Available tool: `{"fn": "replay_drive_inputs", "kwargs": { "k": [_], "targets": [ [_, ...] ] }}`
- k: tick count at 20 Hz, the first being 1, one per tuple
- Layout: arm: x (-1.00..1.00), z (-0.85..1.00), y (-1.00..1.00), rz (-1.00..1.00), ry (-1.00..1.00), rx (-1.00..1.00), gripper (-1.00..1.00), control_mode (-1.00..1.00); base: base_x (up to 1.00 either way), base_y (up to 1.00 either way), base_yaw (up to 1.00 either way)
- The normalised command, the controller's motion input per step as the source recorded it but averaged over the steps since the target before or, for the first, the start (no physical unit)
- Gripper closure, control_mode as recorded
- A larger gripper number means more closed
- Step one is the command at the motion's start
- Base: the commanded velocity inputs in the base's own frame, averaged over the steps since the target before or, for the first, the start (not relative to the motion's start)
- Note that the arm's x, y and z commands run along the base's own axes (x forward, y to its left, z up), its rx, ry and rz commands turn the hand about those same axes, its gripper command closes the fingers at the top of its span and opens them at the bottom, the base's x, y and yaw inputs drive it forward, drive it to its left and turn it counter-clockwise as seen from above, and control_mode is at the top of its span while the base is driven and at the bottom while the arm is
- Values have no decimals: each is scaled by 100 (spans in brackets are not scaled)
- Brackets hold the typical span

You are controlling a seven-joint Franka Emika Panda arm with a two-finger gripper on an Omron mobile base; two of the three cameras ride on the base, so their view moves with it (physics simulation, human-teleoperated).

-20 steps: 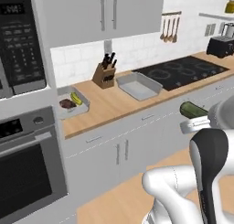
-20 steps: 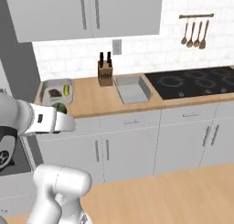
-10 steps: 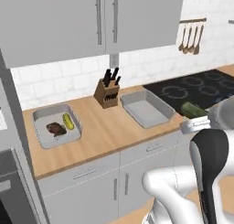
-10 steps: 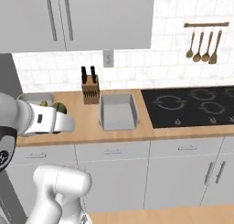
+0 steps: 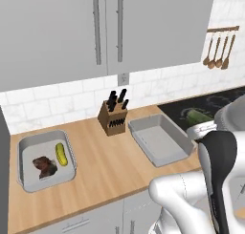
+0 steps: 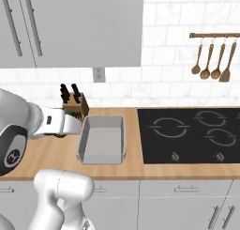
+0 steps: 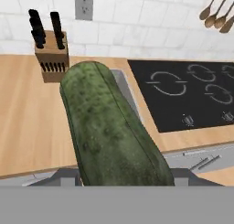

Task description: Place one cucumber and one steak in each tupperware on the nearby counter, to pack two identical lunches.

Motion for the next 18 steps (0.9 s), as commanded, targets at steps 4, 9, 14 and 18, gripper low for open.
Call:
{"fn": "replay_drive_inputs", "kwargs": {
  "k": [4,9,14,18],
  "targets": [
    [39,-63,0,10,16,2,100,-100,0,0,0],
    [44,-75,4,3,4,5,100,-100,0,0,0],
    [43,-70,9,0,3,17,100,-100,0,0,0],
    [65,-66,6,0,1,5,100,-100,0,0,0]
  ]
}}
